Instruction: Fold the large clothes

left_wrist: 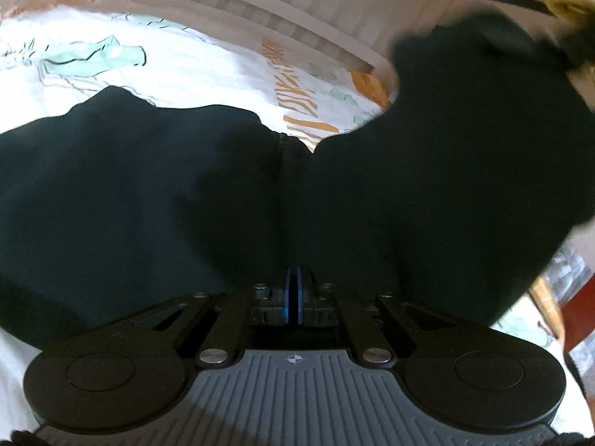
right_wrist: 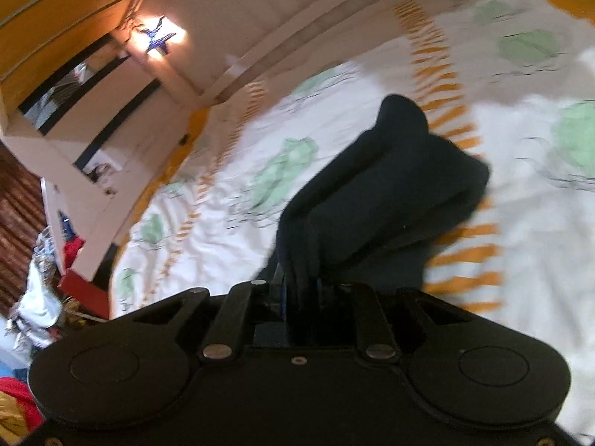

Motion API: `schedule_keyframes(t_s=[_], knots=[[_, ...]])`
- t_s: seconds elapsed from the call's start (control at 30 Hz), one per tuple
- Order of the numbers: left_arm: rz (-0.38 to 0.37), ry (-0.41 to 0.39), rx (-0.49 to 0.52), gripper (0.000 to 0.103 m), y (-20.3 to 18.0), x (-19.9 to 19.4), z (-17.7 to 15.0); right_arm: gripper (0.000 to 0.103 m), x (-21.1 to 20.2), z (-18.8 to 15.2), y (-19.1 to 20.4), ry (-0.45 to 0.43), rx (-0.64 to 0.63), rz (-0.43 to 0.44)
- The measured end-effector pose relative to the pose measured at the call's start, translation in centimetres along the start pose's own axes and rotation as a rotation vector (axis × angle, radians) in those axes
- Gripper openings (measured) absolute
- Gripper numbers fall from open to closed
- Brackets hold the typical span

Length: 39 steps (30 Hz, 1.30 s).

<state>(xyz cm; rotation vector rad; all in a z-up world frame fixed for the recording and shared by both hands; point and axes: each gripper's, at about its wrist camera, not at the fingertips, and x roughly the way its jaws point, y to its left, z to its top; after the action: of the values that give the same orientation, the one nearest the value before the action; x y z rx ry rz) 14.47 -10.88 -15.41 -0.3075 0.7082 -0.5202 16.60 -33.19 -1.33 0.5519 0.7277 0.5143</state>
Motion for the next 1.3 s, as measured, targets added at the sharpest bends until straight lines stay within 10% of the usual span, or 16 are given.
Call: schedule_keyframes(t_s=[0.6,0.83,1.07,1.3], knots=[[-0.043,0.076,-0.008,0.008,4.3,-6.1,-1.0,0.030,20.4,-5.4,7.1,0.412,-0.123,0.067],[-0.055,0.067,0.121,0.026,3.2,-9.1,-1.4,0.073,16.4,-4.2,6.8,0.290,-0.096,0.174],[-0.086,-0.044,0.335,0.028,0.6,-13.0,-0.7,0.076,8.7,-2.0,4.6,0.069,-0.137,0.159],[-0.008,-0.227,0.541,0.055,-2.3,-14.3,1.9,0.077,5.7,-1.9,3.2,-0.120,-0.221,-0.014]])
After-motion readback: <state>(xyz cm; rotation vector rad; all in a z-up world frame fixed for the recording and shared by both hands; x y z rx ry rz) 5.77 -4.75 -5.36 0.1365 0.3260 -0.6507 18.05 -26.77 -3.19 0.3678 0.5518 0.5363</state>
